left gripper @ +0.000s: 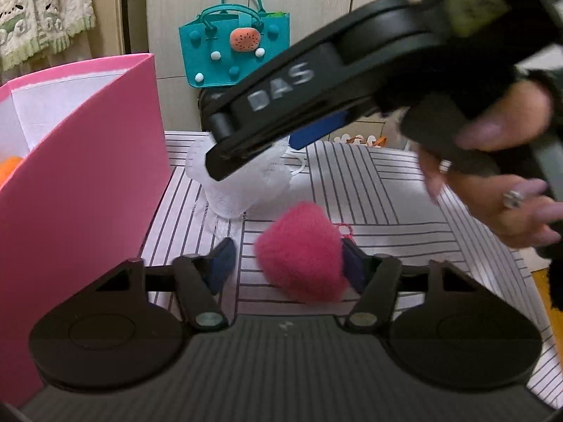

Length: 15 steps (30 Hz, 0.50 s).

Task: Organize soft objects
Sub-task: 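Close the left gripper on the pink pom-pom while the right gripper grasps the white bath puff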

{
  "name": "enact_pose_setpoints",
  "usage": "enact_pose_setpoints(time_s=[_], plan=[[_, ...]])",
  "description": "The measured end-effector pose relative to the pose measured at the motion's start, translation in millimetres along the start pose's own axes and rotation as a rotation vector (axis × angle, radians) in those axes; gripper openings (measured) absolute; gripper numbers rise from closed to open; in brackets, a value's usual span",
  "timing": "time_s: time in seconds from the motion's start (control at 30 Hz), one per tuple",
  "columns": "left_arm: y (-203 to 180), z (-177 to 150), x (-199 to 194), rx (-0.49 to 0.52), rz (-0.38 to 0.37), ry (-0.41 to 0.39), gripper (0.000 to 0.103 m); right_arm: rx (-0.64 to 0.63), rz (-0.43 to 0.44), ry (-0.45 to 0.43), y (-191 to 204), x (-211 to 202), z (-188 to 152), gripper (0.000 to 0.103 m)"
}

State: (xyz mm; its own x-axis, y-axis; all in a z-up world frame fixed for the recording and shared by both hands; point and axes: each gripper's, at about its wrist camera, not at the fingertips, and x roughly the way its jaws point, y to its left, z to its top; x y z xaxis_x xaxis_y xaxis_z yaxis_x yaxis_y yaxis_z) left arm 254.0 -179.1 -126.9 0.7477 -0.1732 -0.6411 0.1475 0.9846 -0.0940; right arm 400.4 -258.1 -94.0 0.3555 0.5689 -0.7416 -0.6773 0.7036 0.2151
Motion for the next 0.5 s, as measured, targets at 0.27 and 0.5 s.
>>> enact_pose_setpoints(time_s=[0.27, 0.5], plan=[[0.7, -4.9, 0.8, 0.032, -0.006, -0.003, 0.039, -0.008, 0.033, -0.007, -6.8, 23.0, 2.7, 0.081], [1.4, -7.8, -3.2, 0.036, -0.011, -0.010, 0.037, -0.131, 0.015, -0.004, 9.7, 25.6, 11.0, 0.081]])
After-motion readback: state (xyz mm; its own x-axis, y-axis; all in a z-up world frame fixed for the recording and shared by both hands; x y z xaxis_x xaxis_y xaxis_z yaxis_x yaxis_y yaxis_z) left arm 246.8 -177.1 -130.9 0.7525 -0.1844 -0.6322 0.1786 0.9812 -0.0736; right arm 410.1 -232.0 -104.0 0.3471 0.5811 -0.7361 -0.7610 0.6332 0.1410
